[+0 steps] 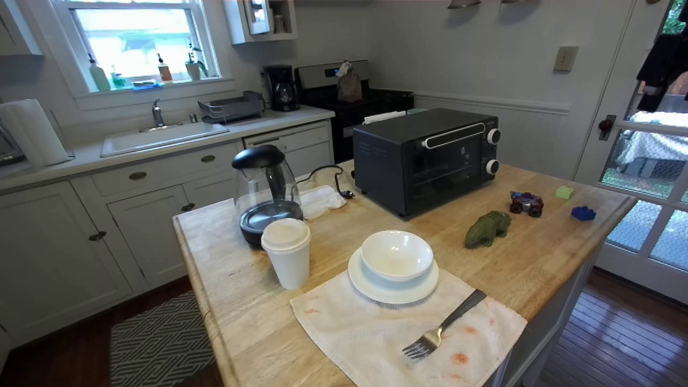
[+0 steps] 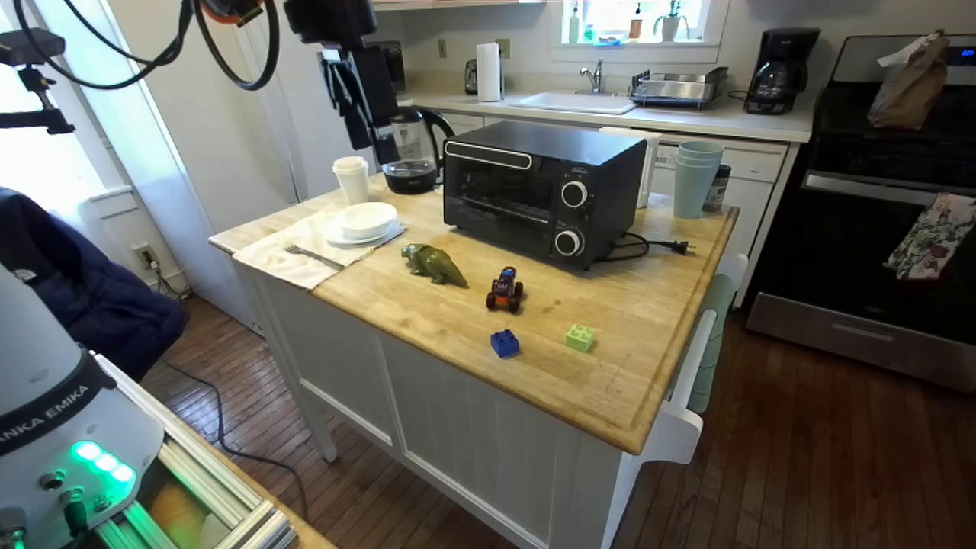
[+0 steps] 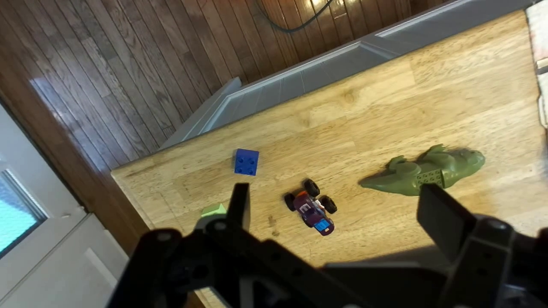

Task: Put the blue block on top of the toy animal

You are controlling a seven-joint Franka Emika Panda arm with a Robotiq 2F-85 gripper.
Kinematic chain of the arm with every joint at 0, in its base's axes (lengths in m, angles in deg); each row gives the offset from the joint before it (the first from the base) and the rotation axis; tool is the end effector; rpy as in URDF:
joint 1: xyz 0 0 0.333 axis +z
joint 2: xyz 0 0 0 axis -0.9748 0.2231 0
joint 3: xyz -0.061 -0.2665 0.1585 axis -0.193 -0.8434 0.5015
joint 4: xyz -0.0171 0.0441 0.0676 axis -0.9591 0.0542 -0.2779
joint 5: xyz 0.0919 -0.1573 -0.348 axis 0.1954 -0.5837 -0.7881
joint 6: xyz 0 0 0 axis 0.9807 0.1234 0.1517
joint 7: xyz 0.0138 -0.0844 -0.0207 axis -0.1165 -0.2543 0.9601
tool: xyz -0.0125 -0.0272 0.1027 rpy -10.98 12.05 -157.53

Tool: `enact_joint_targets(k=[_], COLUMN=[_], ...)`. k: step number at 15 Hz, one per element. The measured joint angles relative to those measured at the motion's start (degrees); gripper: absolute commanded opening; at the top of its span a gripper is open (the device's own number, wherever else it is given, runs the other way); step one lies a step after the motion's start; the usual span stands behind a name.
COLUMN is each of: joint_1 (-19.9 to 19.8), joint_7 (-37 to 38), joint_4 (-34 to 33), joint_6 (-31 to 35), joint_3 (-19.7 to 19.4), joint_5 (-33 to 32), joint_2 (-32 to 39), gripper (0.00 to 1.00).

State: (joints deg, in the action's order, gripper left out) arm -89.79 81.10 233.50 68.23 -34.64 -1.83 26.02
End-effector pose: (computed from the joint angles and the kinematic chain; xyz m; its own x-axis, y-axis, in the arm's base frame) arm 0.3273 -0.1957 0.4613 0.8922 -0.4403 0.1000 -0.4475 -0.8919 0.0655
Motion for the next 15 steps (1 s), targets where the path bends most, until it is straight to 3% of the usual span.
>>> enact_joint_targets(k=[5,9,15], joint_1=[-2.58,-4.08,-4.12], joint_7=[0.33,-2.55,-16.04], joint_4=[-0.32,-0.59,-1.47], joint_6=[0.31,5.56,15.9], joint_3=[-0.43,-3.38,-8.69], joint_5=[1.2,2.59,13.71], joint_2=[3.99,11.43,20.76], gripper=[1.0,1.0,1.0])
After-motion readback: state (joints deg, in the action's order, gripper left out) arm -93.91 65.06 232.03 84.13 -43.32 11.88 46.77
